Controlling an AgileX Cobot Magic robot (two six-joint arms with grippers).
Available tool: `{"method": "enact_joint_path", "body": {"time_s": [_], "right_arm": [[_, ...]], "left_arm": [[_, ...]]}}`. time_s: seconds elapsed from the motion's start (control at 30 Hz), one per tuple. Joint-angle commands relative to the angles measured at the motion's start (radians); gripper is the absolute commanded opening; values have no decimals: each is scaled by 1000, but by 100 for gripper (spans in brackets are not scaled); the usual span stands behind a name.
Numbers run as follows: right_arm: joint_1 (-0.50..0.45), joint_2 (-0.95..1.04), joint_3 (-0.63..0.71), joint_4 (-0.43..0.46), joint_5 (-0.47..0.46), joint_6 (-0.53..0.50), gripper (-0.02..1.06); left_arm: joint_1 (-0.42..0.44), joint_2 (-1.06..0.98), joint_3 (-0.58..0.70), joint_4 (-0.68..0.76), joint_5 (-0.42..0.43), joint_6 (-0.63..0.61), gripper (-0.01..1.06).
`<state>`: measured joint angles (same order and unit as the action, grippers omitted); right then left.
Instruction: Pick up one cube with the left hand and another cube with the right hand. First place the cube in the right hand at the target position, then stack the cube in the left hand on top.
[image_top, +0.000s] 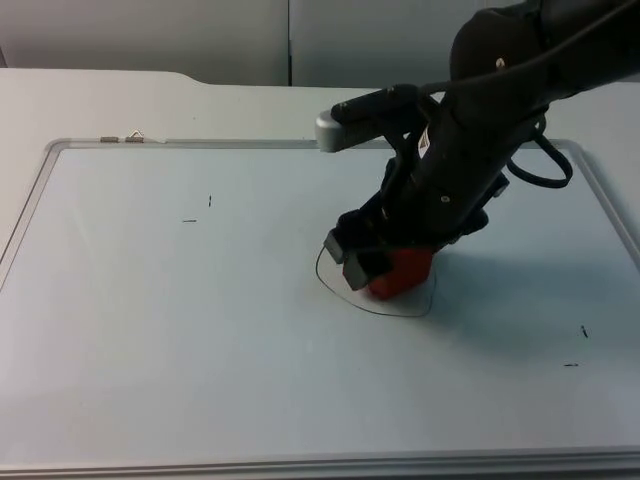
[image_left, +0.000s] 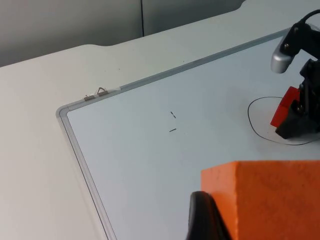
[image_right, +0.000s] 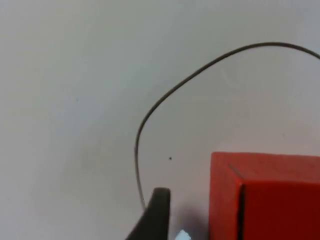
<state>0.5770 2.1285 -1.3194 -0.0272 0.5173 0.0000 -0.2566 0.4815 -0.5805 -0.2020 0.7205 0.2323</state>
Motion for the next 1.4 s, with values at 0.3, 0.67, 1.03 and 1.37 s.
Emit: {"method": "enact_joint_path", "body": {"time_s": [0.3, 0.67, 1.03, 1.37], "right_arm": [[4, -232, -1, 2, -12, -47, 92], [4, -810, 2, 2, 13, -191, 92], [4, -1209, 18, -21, 177, -214, 92], [4, -1474, 277, -23, -9, -207, 92]], "left_arm": [[-8, -7, 2, -5, -20, -3, 0], [-8, -7, 2, -6, -20, 0, 0], [-8, -7, 2, -1, -20, 0, 0], [-8, -7, 2, -2, -32, 28, 0]]}}
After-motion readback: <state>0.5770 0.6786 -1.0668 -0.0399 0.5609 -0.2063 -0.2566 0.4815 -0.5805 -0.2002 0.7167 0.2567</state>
